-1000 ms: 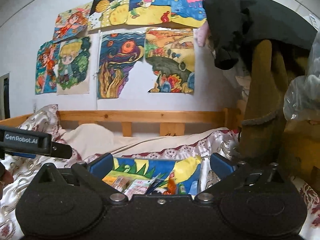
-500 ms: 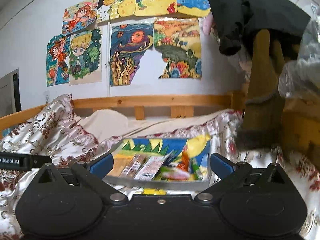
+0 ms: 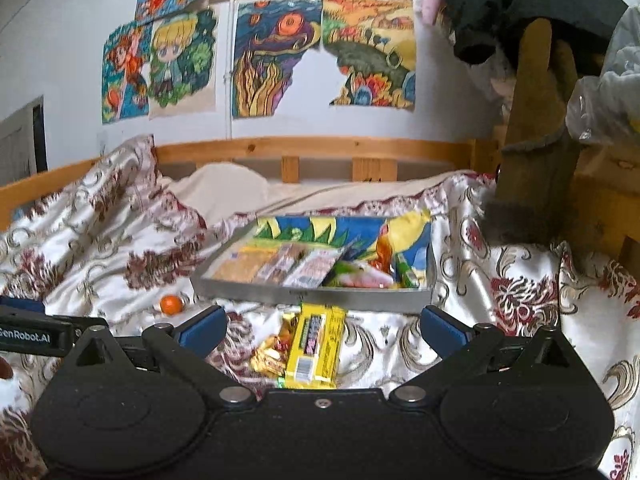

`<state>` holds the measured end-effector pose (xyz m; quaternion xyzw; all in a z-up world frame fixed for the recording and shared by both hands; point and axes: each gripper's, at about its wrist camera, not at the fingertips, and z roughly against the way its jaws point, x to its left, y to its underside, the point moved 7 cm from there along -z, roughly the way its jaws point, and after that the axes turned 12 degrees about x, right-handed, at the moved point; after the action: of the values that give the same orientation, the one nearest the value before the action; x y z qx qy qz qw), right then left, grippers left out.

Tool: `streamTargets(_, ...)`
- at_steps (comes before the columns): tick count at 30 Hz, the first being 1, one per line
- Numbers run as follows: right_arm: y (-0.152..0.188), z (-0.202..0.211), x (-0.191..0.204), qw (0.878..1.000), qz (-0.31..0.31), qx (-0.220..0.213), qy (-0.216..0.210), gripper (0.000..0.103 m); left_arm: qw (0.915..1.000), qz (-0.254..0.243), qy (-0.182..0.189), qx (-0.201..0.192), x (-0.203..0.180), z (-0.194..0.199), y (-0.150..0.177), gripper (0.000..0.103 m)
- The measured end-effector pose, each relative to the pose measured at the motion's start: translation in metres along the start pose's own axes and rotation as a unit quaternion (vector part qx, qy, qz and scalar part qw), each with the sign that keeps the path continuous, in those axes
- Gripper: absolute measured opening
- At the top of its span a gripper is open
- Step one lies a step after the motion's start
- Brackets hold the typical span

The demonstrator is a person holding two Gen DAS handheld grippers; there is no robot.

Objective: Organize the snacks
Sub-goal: 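Raise both open tools and move back over the remaining snacks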

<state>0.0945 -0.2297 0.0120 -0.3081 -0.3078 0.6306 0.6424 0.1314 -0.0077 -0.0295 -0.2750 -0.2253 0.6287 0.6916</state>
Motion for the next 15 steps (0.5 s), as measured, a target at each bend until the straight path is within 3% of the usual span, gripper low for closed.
streamTargets(15,0.024,-0.028,-0.002,0.998,-0.014,0.058,-0.006,0.102,0.9993,-0.006,-0.02,0.031,0.004,-0.016,0.016,0.103)
